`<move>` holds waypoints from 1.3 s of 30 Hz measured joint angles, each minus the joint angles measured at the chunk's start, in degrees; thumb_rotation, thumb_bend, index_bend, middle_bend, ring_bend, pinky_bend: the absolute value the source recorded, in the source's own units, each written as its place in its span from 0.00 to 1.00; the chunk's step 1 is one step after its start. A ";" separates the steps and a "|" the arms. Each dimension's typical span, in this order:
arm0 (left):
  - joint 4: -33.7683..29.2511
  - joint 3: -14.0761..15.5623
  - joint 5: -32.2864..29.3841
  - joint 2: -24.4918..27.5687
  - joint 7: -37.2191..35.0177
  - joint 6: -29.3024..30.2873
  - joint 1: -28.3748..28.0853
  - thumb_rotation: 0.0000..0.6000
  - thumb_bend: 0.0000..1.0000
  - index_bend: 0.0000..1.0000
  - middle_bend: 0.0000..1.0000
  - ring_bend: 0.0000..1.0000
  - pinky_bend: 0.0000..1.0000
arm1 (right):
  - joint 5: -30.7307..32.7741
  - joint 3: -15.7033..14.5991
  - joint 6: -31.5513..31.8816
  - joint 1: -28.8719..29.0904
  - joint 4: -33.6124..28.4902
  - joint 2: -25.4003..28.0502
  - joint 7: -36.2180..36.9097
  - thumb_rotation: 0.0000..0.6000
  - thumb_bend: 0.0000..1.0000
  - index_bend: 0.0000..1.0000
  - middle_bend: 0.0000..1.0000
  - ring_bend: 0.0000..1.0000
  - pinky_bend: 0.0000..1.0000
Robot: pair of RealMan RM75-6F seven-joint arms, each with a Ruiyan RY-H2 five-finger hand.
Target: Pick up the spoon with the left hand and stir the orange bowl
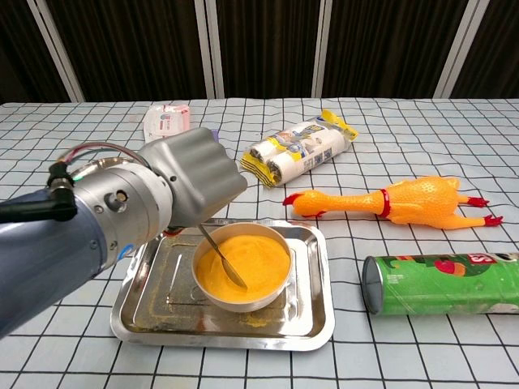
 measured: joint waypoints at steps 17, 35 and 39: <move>5.02 -1.67 -1.69 -4.49 0.89 4.55 -2.63 1.00 1.00 0.81 1.00 0.89 0.92 | 0.13 0.00 -0.41 0.11 -0.13 0.16 0.54 1.00 0.37 0.00 0.00 0.00 0.00; 8.01 -1.79 1.97 -6.17 -1.83 6.55 -2.70 1.00 1.00 0.81 1.00 0.89 0.92 | -0.12 -0.07 -0.20 0.03 -0.20 0.21 0.60 1.00 0.37 0.00 0.00 0.00 0.00; 6.74 -1.56 1.93 -5.69 -1.84 6.65 -2.45 1.00 1.00 0.81 1.00 0.89 0.92 | -0.06 -0.05 -0.24 0.04 -0.18 0.25 0.69 1.00 0.37 0.00 0.00 0.00 0.00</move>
